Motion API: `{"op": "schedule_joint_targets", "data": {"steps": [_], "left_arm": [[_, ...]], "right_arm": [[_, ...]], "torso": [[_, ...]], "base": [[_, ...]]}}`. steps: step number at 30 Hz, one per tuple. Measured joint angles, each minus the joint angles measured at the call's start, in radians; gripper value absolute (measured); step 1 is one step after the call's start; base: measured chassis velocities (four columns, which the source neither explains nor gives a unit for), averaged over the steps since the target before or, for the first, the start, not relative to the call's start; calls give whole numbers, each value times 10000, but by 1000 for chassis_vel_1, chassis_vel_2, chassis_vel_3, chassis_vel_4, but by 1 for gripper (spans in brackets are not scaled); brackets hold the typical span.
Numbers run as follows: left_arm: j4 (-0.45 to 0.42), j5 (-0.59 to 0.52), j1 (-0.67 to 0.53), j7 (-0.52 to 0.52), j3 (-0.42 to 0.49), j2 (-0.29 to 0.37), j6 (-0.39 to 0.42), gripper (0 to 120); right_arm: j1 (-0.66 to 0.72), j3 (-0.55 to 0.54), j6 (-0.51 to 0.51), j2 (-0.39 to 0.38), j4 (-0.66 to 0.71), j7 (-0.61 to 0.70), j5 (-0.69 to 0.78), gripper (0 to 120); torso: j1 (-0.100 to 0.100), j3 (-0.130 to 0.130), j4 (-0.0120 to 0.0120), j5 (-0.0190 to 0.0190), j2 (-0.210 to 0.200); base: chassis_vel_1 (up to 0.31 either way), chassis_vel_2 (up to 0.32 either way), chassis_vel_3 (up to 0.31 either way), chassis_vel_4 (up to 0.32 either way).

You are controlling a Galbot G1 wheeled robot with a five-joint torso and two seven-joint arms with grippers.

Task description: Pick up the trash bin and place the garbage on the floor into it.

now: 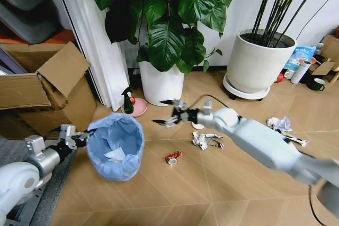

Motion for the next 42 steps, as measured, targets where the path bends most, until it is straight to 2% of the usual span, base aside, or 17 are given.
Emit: {"op": "schedule_joint_targets", "data": {"steps": [3,10,21,27,35,42], "left_arm": [[10,27,52,-9,-165,-64,4,0],[-13,308,188,21,-211,-283,7,0],[-96,553,105,23,-146,-547,4,0],[-200,592,208,26,-184,-595,4,0],[-452,655,256,21,-170,-537,29,0],[-466,688,289,26,-182,-523,37,0]], "right_arm": [[-588,446,345,-158,-451,-443,-751,100],[-1129,807,1374,-162,-2035,-1845,-2634,100],[-1152,796,2085,685,-3447,-1976,-4791,100],[-847,615,2245,1135,-4135,-1894,-5238,100],[-111,-34,2209,2578,-5373,-1564,-5603,100],[297,-601,2046,3141,-5974,-1361,-5596,100]], "torso": [[-1,-2,0,-16,1],[-1,-1,6,-15,1],[0,0,5,-12,0],[0,0,5,-14,0],[0,0,8,-13,0],[0,1,3,-14,0]], "base": [[0,0,0,0],[0,0,0,0],[0,0,0,0],[0,0,0,0],[0,0,0,0],[0,0,0,0]]}}
